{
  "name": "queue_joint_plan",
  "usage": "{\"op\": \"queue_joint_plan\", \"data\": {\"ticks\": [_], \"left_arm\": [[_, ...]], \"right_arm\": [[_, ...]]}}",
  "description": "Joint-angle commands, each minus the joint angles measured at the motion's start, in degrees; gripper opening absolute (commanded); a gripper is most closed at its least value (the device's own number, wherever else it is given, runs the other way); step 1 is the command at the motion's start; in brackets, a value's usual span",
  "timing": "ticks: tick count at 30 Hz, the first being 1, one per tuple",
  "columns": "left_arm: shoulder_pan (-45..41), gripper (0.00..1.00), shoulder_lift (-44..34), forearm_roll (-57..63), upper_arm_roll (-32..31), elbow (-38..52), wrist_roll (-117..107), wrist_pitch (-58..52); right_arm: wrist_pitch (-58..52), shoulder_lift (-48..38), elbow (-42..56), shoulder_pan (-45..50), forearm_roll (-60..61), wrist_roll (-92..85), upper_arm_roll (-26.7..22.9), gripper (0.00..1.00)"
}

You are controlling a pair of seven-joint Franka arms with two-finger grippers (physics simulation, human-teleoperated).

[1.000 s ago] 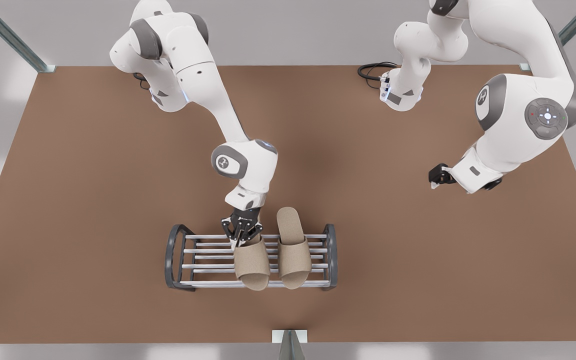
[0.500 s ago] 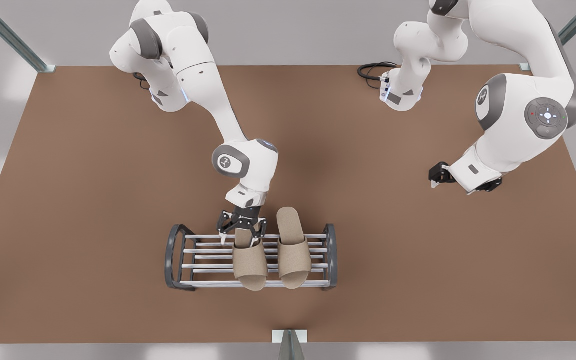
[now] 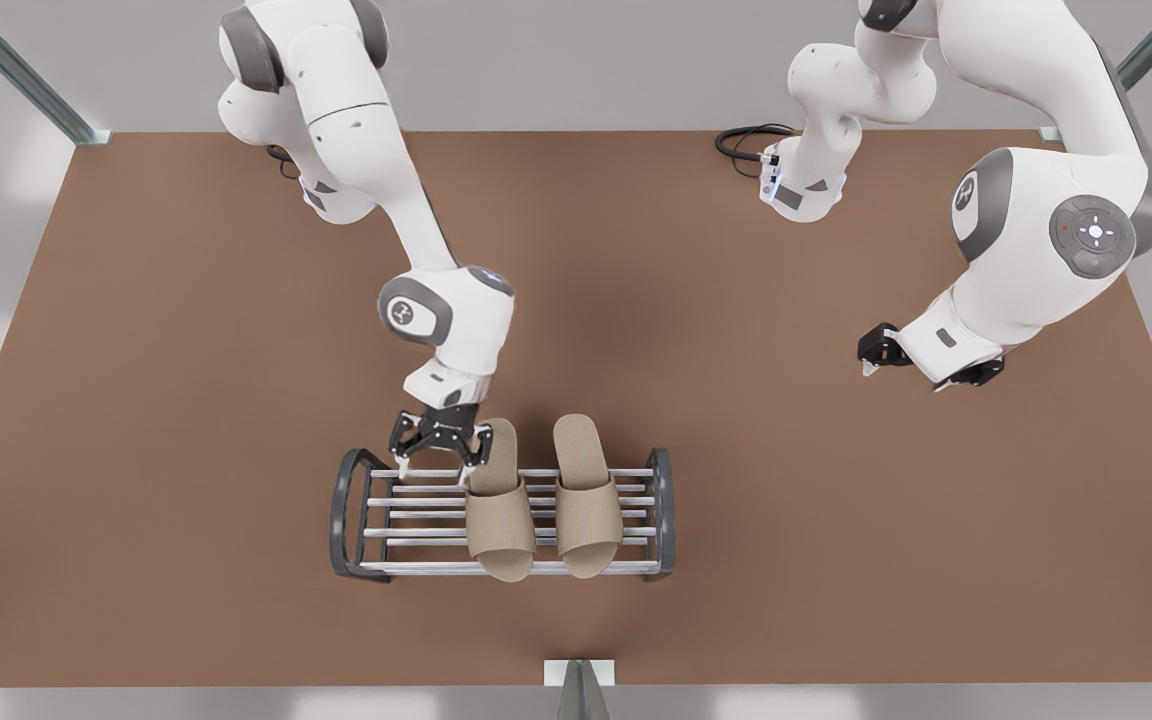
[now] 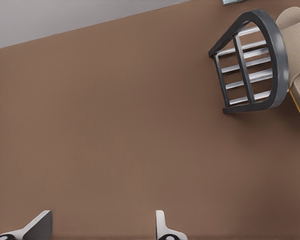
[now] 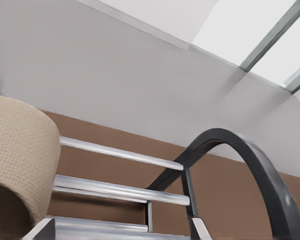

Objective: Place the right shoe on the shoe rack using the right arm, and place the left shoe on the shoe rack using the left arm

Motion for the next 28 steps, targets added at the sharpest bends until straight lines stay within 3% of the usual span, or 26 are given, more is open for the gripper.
{"op": "queue_joint_plan", "data": {"ticks": [1, 5, 8, 9, 11, 12, 14, 16, 17, 18, 19, 21, 28], "left_arm": [[0.0, 1.00, 0.0, 0.0, 0.0, 0.0, 1.2, 0.0], [0.0, 1.00, 0.0, 0.0, 0.0, 0.0, 1.2, 0.0], [0.0, 1.00, 0.0, 0.0, 0.0, 0.0, 1.2, 0.0], [0.0, 1.00, -0.1, 0.0, 0.0, 0.0, 1.2, 0.0], [0.0, 1.00, -0.1, 0.0, 0.0, 0.0, 1.2, 0.0], [0.0, 1.00, 0.0, 0.0, 0.0, 0.0, 1.2, 0.0], [0.0, 1.00, 0.0, 0.0, 0.0, 0.0, 1.2, 0.0], [0.1, 1.00, -0.1, 0.0, 0.0, 0.0, 1.3, -0.2], [0.4, 1.00, -0.1, 0.0, 0.0, 0.0, 1.3, -0.2], [0.4, 1.00, -0.3, 0.0, 0.0, 0.0, 1.3, -0.3], [0.4, 1.00, -0.3, 0.0, 0.0, 0.0, 1.3, -0.4], [0.5, 1.00, -0.3, 0.0, 0.0, 0.0, 1.3, -0.6], [0.8, 1.00, -0.3, 0.0, 0.0, 0.0, 1.3, -0.5]], "right_arm": [[1.1, -1.2, -1.3, -0.1, -1.7, -2.7, 0.0, 1.00], [1.3, -5.6, -3.0, -0.1, -1.7, -5.0, 0.1, 1.00], [0.5, -16.7, -9.4, -0.1, 1.4, -11.0, 1.7, 1.00], [-6.0, -19.6, -8.3, -0.1, 12.0, -21.8, 2.0, 1.00], [-30.5, -23.6, 1.1, -0.1, 37.3, -34.7, 1.6, 1.00], [-46.5, -25.7, 6.9, -0.1, 40.7, -34.6, 1.4, 1.00], [-57.5, -31.0, 7.8, -4.8, 49.1, -37.6, 1.0, 1.00], [-63.4, -31.1, 11.9, -15.4, 54.0, -49.4, 2.0, 1.00], [-65.6, -30.8, 14.2, -28.9, 53.9, -53.7, 12.4, 1.00], [-65.5, -29.8, 14.5, -45.8, 53.4, -53.7, 29.8, 1.00], [-62.5, -27.9, 13.0, -54.5, 52.5, -53.0, 38.0, 1.00], [-60.4, -23.2, 12.8, -54.6, 51.1, -52.8, 38.1, 1.00], [-63.6, -23.1, 13.7, -57.0, 50.9, -53.0, 38.1, 1.00]]}}
